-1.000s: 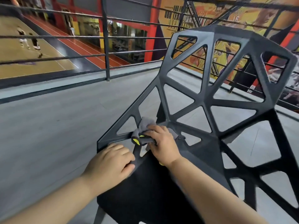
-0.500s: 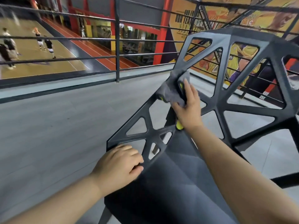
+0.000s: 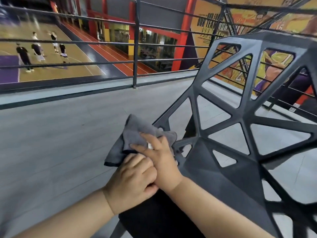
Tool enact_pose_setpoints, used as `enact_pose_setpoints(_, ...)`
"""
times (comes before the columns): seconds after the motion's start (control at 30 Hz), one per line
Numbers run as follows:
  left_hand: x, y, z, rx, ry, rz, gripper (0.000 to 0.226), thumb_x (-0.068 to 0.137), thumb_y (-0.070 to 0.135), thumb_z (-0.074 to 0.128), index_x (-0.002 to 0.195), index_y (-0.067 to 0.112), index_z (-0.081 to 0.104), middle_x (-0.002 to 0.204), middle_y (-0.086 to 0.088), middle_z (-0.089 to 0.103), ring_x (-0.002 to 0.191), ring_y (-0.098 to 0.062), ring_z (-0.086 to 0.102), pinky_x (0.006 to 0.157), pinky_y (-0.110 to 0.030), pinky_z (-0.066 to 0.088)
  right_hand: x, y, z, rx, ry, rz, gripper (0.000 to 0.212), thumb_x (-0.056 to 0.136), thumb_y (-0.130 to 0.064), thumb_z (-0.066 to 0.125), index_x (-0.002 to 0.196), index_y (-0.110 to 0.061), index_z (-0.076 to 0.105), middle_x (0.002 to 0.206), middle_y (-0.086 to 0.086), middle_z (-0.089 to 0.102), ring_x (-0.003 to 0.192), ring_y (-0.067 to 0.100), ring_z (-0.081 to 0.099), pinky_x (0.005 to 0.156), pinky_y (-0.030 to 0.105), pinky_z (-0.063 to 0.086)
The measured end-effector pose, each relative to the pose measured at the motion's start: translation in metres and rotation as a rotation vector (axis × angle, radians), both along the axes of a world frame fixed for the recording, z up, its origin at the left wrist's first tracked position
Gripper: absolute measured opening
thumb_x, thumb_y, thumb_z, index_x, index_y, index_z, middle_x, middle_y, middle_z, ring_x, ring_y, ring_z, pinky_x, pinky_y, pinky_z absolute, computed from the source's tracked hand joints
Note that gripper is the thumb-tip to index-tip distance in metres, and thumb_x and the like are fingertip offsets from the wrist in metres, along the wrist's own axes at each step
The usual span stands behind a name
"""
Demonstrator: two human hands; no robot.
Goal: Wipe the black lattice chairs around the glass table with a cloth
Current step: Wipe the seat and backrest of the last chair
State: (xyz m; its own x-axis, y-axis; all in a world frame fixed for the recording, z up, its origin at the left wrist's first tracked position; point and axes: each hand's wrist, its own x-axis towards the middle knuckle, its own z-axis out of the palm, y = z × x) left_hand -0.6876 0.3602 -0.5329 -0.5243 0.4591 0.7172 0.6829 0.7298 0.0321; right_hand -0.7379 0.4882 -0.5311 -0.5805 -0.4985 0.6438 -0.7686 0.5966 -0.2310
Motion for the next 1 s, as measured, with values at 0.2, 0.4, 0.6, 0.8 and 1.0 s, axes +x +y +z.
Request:
enact_pose_setpoints(0.2, 0.003, 0.000, 0.001, -0.136, 0.063, -0.005, 0.022, 0.072, 0.026, 0.067, 0.065, 0.017, 0.049, 0.067, 0.000, 0.048, 0.073, -0.020, 0.042, 0.072, -0.031, 0.036, -0.039, 0.024, 0.007, 0.127, 0.197, 0.172, 0.044, 0.082, -0.001, 0.065, 0.118, -0.026, 0.067, 0.133, 0.001, 0.044, 0.084, 0.023, 0.041, 0.069, 0.033, 0.043)
enact_pose_setpoints(0.4, 0.001, 0.003, 0.002, -0.158, -0.019, 0.024, 0.015, 0.071, 0.024, 0.064, 0.065, 0.018, 0.052, 0.068, 0.002, 0.049, 0.073, -0.018, 0.042, 0.072, -0.030, 0.039, -0.059, 0.046, 0.025, 0.278, 0.269, 0.119, 0.049, 0.080, 0.001, 0.060, 0.120, -0.025, 0.066, 0.131, 0.011, 0.055, 0.085, 0.028, 0.046, 0.061, 0.033, 0.048)
enact_pose_setpoints(0.6, -0.001, 0.010, 0.016, -0.324, -0.097, 0.071, 0.024, 0.065, 0.031, 0.061, 0.084, 0.019, 0.067, 0.090, 0.003, 0.062, 0.092, -0.022, 0.056, 0.093, -0.034, 0.036, -0.089, 0.123, 0.070, 0.269, 0.067, -0.342, 0.049, 0.081, 0.004, 0.058, 0.122, -0.022, 0.064, 0.128, 0.014, 0.056, 0.090, 0.037, 0.049, 0.072, 0.045, 0.051)
enact_pose_setpoints(0.8, -0.062, 0.045, 0.050, -0.330, -0.163, 0.426, 0.085, 0.065, 0.052, 0.074, 0.134, 0.008, 0.050, 0.142, -0.017, 0.045, 0.133, -0.030, 0.035, 0.107, -0.056, 0.026, -0.097, 0.180, 0.115, 0.093, 0.212, -0.546, 0.049, 0.078, 0.011, 0.059, 0.119, -0.016, 0.067, 0.128, 0.016, 0.057, 0.096, 0.041, 0.050, 0.087, 0.040, 0.045)
enact_pose_setpoints(1.0, -0.096, 0.077, 0.052, -0.429, -0.268, 0.662, 0.106, 0.086, 0.065, 0.042, 0.146, 0.001, -0.016, 0.155, -0.015, 0.008, 0.119, -0.026, 0.041, 0.086, -0.035, 0.040, -0.147, 0.130, 0.107, 0.203, 0.026, -0.425, 0.065, 0.086, -0.005, 0.056, 0.145, -0.023, 0.037, 0.149, 0.007, 0.037, 0.125, 0.038, 0.038, 0.103, 0.047, 0.038)
